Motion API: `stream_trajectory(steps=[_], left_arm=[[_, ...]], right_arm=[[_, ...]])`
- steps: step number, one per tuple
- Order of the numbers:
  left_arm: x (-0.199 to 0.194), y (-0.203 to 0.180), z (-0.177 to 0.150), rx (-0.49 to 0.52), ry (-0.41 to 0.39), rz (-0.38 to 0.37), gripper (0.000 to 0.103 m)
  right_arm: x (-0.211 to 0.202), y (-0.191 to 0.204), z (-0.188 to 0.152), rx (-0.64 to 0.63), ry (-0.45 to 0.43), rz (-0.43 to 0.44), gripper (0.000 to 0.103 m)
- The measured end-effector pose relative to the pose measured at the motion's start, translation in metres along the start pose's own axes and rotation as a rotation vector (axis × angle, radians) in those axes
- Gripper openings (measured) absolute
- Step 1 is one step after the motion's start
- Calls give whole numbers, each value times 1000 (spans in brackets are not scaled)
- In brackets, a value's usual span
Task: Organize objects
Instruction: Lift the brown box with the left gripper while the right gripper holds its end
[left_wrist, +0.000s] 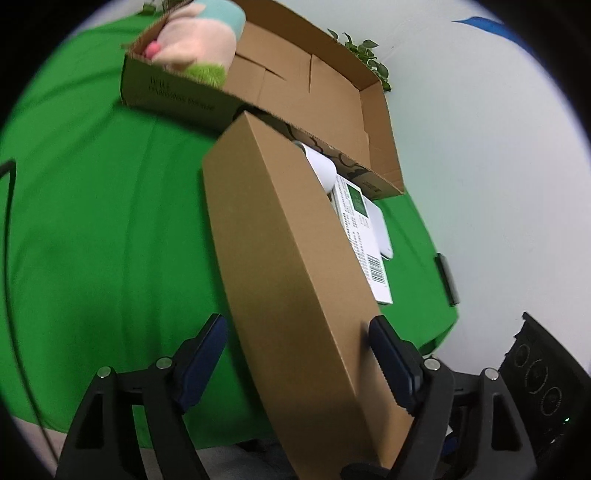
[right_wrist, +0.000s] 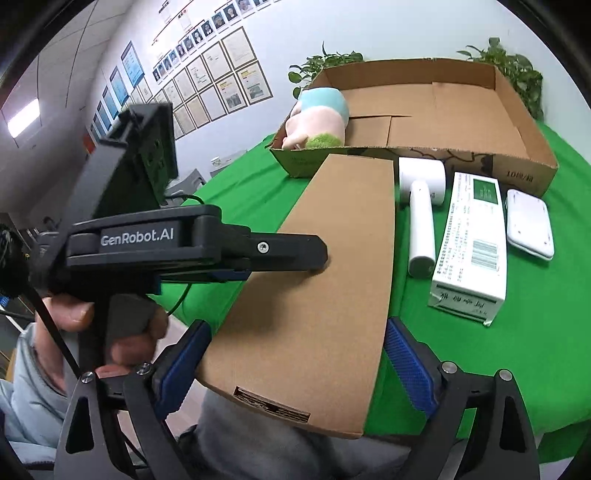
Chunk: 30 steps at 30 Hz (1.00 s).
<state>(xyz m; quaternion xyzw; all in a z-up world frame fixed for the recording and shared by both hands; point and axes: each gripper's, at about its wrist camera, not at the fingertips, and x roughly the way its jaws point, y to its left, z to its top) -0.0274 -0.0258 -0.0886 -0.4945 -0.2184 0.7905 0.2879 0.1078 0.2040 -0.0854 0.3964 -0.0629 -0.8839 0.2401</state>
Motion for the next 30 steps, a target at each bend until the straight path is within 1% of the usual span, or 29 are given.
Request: stream_trajectory(steps=[1, 3, 11, 14, 15, 18, 19, 20, 21, 24, 27, 30], left_arm=[[2, 0, 0, -2, 9, -7, 79], [6, -3, -1, 8, 21, 4, 82], [1, 0, -2, -7, 28, -12, 83], [5, 3, -2, -27, 61, -26, 86], [7, 4, -3, -36, 68, -25, 89], [9, 6, -5, -54, 72, -38, 90], [9, 6, -6, -56, 70, -43, 89], [10, 4, -7, -54, 67, -54, 86], [9, 3, -7, -49, 63, -57, 84], [7, -1, -8, -28, 45, -38, 83], [0, -5, -7, -14, 22, -48, 83], [-10, -15, 1, 26, -13, -48, 82]], right_arm=[[-1, -1, -1, 2, 1, 6, 92], [-1, -1, -2, 2, 7, 13, 92], [-3, 1, -2, -2, -2, 9, 92], [-4, -3, -2, 30, 11, 43, 92], [-5, -4, -2, 50, 20, 64, 92], [-6, -4, -6, 63, 29, 74, 91], [-7, -3, -6, 62, 26, 77, 91], [-7, -2, -6, 58, 23, 78, 91], [-7, 0, -6, 51, 19, 74, 91], [-6, 3, -8, 44, 19, 65, 91], [-10, 6, -7, 35, 4, 58, 91], [-18, 10, -1, 18, -26, 50, 90]])
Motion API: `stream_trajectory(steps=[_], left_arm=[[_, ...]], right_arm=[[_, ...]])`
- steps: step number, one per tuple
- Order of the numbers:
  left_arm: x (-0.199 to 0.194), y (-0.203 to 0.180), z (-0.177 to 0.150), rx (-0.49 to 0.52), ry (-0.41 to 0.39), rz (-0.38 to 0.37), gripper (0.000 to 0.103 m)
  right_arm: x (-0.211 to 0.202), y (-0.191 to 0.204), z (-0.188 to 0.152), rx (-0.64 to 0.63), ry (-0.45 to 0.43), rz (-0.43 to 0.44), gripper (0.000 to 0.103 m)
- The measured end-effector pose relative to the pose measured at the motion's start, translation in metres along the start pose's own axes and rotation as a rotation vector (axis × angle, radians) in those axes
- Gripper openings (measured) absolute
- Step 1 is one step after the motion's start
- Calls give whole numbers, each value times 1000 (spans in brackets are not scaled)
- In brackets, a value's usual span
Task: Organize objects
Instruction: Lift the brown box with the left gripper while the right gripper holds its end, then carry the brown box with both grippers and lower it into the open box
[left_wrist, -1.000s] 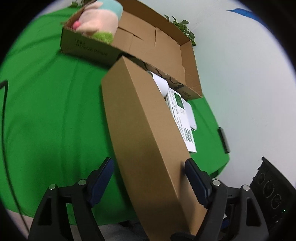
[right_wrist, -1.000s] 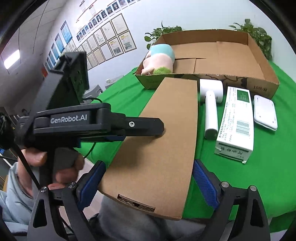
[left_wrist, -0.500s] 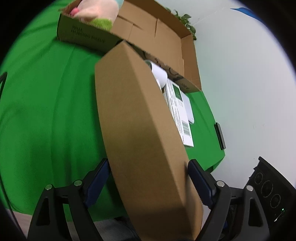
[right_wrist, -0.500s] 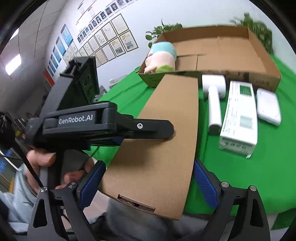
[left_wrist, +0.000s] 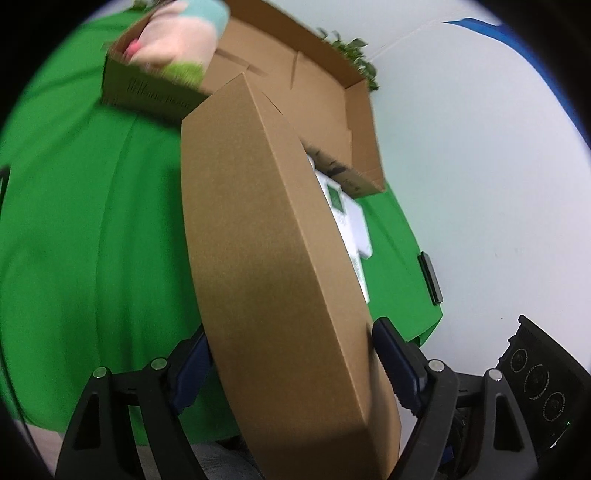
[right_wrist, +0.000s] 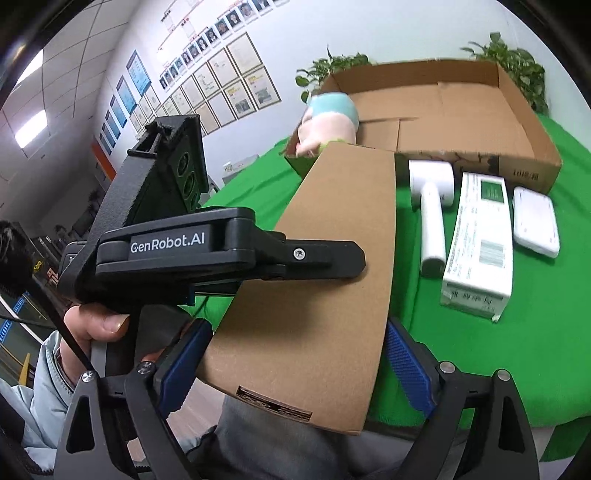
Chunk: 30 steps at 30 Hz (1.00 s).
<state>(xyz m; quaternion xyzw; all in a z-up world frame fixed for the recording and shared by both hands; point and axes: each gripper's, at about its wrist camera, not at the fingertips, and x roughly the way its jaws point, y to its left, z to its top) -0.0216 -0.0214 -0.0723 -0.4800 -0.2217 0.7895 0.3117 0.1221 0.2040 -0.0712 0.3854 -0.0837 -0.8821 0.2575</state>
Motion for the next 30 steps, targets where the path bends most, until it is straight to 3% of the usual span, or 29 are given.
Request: stream_trajectory(steps=[9, 20, 30], left_arm=[[-22, -34, 50, 122, -88, -16, 80], [-41, -72, 149, 258, -184, -41, 80], [-35, -67, 231, 287, -204, -24, 80]], right_arm=[[-16, 3, 49, -45, -119, -42, 90], [-19, -9, 167, -109, -246, -86, 90], [5, -27, 249, -106, -282, -78, 90]])
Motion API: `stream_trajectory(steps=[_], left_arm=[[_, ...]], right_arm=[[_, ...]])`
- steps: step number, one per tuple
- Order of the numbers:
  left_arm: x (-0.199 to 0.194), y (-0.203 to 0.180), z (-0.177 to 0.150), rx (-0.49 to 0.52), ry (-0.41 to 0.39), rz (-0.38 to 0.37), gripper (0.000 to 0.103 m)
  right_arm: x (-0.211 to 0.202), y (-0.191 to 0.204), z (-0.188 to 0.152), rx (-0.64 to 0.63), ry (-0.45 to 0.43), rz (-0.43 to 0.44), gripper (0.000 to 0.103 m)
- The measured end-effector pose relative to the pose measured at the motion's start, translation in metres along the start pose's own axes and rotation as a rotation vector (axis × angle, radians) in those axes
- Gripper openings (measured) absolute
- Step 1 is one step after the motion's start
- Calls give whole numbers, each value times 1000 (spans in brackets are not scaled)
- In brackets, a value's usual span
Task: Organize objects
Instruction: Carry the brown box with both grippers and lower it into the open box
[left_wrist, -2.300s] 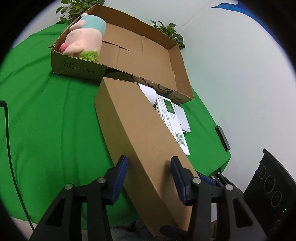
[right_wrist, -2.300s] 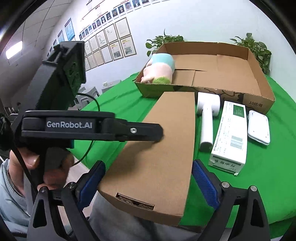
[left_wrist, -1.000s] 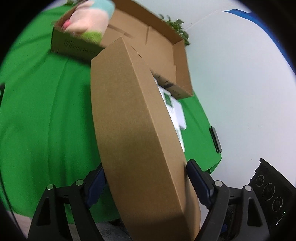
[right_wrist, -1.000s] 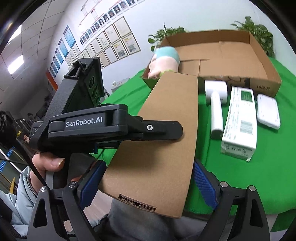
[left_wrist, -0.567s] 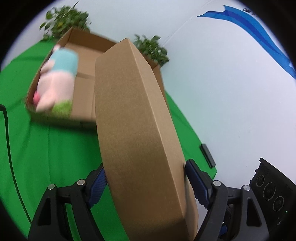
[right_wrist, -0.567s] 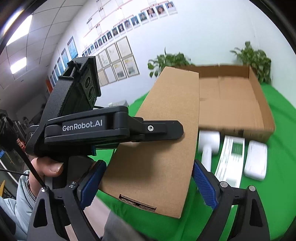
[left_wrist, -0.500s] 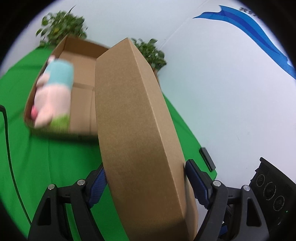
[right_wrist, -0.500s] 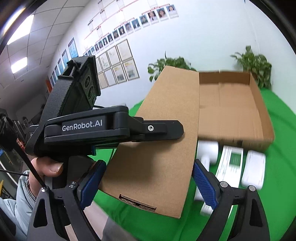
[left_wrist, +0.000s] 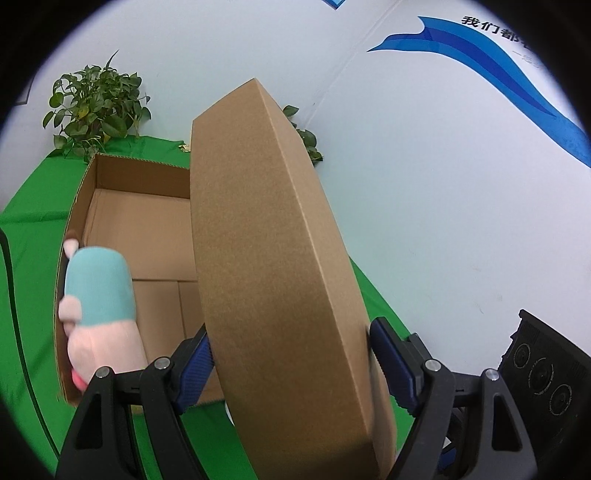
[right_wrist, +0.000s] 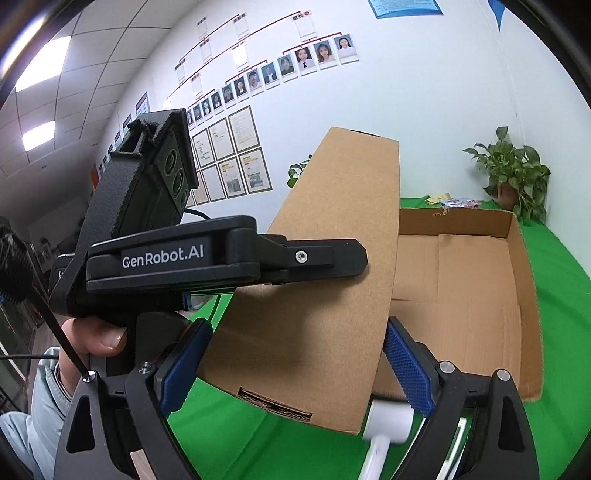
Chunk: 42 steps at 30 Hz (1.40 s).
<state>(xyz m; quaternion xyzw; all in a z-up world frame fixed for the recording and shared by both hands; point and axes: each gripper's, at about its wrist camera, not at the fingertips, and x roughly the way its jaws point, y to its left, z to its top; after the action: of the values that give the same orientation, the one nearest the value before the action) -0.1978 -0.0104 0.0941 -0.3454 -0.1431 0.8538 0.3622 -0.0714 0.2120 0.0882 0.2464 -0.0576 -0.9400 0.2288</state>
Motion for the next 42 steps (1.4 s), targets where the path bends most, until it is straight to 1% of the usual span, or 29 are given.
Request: stream_trajectory(steps=[4, 7, 11, 18, 21, 25, 29, 31, 33, 36, 40, 42], left_arm=[[6, 11, 9, -17, 19, 8, 80], [20, 27, 12, -37, 42, 20, 80], [47, 51, 15, -61, 87, 60, 80], [87, 78, 8, -76, 180, 120, 80], [102, 85, 4, -75, 218, 139, 80], [122, 95, 2, -60, 264, 188, 80], [124, 93, 1, -33, 285, 233, 79], [119, 94, 3, -28, 282, 245, 78], [107, 93, 7, -24, 243, 240, 78], [90, 91, 11, -18, 202, 263, 78], [73, 90, 10, 9, 167, 297, 78], [66, 92, 8, 15, 153, 329, 78]], right_arm=[[29, -15, 14, 17, 26, 11, 90], [54, -28, 20, 31, 54, 19, 90], [91, -53, 20, 77, 96, 49, 90], [150, -95, 9, 152, 169, 89, 90], [169, -112, -3, 187, 199, 98, 90], [191, -123, -19, 208, 239, 98, 89], [207, -129, -29, 199, 259, 97, 89], [216, -133, -31, 197, 273, 69, 89], [221, -136, -33, 202, 286, 46, 88], [231, -140, -36, 174, 309, 17, 88], [247, -134, -41, 110, 336, -35, 88], [254, -130, -41, 73, 345, -51, 88]])
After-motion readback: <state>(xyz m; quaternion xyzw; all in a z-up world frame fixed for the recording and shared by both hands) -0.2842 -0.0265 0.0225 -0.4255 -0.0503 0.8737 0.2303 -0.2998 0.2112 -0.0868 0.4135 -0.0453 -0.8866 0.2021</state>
